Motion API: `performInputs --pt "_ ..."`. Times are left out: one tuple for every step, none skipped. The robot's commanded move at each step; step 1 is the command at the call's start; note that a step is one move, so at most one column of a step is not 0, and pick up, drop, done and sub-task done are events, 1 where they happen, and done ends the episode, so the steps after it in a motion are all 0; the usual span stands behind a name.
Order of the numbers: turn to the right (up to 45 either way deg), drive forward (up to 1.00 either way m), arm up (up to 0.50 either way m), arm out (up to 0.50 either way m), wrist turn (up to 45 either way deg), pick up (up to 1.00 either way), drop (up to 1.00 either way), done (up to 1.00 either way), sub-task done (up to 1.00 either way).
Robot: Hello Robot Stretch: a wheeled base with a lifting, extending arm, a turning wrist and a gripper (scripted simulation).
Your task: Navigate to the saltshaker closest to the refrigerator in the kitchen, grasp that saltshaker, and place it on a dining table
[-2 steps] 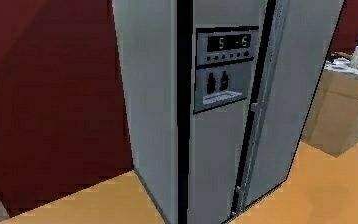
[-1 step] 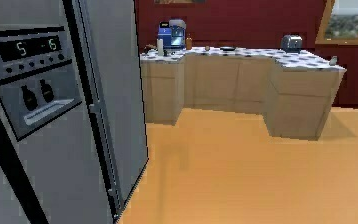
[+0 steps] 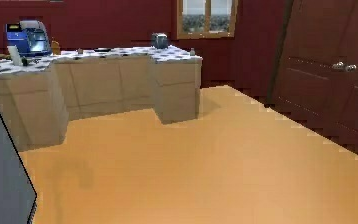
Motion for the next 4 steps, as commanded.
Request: performInputs --pt "0.0 1.00 0.00 0.00 0.0 0.00 0.00 0.00 0.00" --pt "3.0 0.00 0.00 0.00 0.0 0.00 0.00 0.00 0.00" --pt "0.0 0.90 0.00 0.00 0.0 0.00 0.00 0.00 0.00" --pt "-45.0 0.00 0.00 0.00 0.0 0.00 0.00 0.00 0.00"
